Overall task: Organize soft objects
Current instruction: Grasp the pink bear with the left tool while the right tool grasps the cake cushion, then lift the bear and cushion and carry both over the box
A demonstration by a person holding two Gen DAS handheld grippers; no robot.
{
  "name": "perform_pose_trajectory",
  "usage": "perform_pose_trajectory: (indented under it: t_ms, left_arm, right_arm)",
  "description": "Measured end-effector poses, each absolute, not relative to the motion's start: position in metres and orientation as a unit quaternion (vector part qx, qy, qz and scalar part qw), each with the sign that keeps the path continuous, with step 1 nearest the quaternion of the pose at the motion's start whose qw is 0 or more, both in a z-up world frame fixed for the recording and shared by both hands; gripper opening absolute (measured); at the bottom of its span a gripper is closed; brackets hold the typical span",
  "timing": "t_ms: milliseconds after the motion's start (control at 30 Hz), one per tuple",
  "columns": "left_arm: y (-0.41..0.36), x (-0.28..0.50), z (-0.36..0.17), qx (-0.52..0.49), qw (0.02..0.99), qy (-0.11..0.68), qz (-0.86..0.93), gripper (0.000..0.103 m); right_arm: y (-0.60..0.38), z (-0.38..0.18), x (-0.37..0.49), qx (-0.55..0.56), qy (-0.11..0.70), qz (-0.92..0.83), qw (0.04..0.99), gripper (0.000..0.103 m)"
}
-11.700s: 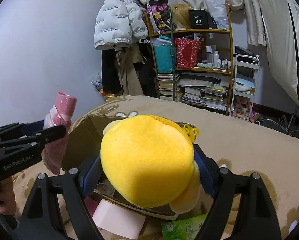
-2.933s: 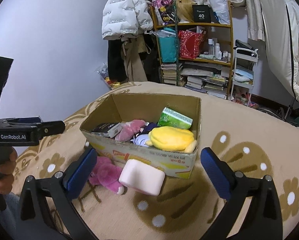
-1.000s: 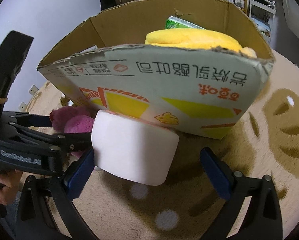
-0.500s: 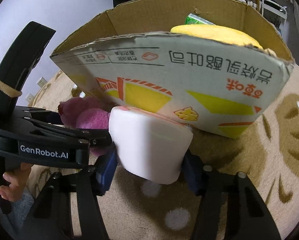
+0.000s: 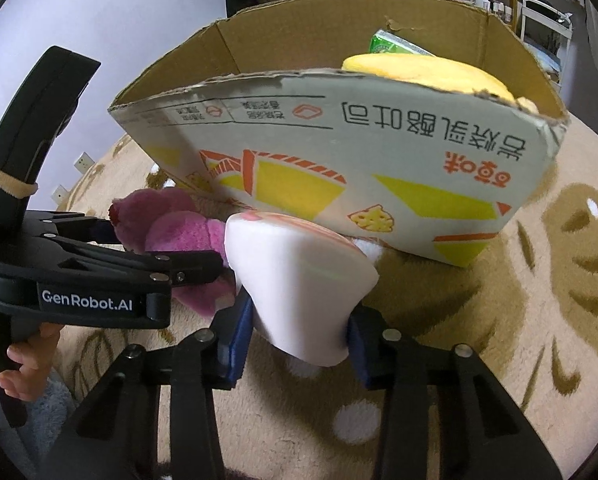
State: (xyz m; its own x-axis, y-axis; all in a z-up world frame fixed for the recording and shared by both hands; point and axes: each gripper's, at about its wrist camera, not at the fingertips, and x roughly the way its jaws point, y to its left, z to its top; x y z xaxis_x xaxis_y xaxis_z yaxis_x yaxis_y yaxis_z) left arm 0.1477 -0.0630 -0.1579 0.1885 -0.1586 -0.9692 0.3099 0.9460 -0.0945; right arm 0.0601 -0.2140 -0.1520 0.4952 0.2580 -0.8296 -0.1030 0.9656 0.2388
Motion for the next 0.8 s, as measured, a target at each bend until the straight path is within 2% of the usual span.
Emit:
perform_pose_trajectory:
  t_ms: [267,500,800]
  left_arm:
    - [-0.055,0.133,-0.139,0.06,0.785,0.601,-0.139,0.087]
    - [-0.056,0.125,-0.119,0.063,0.803,0.578,-0.132,0.087]
    - [-0.061,0.096,-0.073,0.069,0.851,0.508,-0.116,0.087]
  right_arm:
    - [-0.219,-0.143,0.053,0.076,0.485,0.086,0.867,0.037]
    - [-0.226,-0.128,0.042,0.075,0.467,0.071,0.878,0.036]
    - [-0.235,-0.096,0.021,0.077,0.421,0.048,0.903,0.036]
